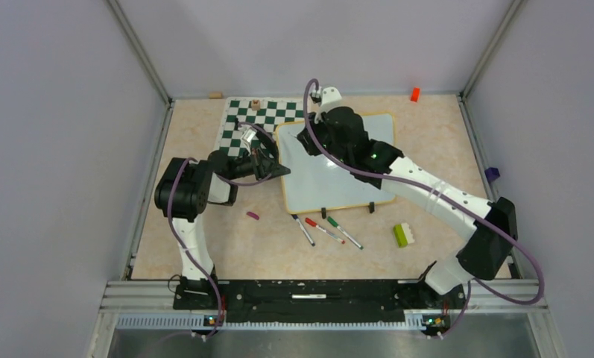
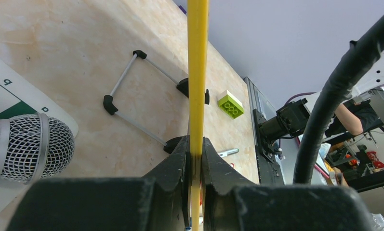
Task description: Write a sentence on the whiteboard
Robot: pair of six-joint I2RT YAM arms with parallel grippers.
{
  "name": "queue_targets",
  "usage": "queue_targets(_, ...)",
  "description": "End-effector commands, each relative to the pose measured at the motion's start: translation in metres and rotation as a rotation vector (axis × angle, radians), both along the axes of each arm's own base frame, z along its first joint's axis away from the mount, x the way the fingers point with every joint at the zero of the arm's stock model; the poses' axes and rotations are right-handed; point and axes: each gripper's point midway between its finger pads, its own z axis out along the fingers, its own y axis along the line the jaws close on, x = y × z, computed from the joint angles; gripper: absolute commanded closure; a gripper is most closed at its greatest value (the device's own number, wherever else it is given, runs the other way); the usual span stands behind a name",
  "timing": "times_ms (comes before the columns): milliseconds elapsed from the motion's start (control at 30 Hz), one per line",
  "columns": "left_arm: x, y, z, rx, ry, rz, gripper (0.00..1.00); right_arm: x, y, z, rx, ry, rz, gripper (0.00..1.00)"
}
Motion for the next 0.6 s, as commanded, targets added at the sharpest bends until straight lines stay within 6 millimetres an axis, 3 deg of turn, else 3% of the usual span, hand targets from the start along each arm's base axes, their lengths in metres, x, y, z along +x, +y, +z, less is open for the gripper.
queue_targets(0,-0.001,0.004,0.017,-0.016,-0.101,0.006,1.0,0.006,0.014,0.022,-0.004,-0.065,-0.014,1.0)
queue_targets(567,-0.006,0.003,0.02,-0.012,-0.125,0.002,1.0,0.024,0.03,0.006,-0.054,-0.058,-0.047,1.0)
